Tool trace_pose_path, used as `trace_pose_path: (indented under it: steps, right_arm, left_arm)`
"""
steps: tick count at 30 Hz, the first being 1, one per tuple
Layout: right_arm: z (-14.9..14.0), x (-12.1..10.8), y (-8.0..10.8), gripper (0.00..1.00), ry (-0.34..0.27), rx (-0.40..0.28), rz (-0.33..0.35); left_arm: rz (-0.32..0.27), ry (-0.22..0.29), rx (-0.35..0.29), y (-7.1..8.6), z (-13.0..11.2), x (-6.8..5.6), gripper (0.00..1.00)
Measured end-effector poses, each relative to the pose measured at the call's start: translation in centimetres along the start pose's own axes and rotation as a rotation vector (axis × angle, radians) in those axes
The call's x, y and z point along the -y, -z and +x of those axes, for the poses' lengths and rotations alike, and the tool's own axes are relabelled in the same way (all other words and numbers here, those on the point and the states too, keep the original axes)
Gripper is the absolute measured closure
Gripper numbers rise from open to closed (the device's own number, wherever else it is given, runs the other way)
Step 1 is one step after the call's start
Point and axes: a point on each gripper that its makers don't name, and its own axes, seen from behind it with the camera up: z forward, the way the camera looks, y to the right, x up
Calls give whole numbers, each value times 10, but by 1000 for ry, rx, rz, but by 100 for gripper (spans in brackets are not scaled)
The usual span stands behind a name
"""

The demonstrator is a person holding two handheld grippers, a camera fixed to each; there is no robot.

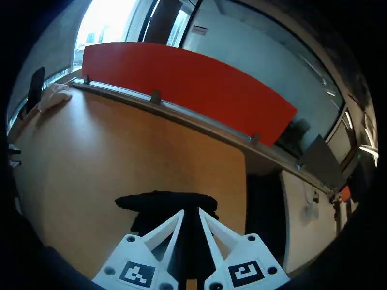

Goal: Fold towel

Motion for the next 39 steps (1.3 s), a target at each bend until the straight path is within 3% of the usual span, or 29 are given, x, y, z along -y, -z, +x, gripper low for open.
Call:
trace_pose_path:
  steps: [20,39]
  right_arm:
    - [-39,10,17,94,-45,45,-8]
    - [-103,-11,14,94,-73,175,-41]
  left_arm:
    - [-7,-6,-1,4,-2,-2,4]
    - [-5,-16,4,8,-5,-2,4]
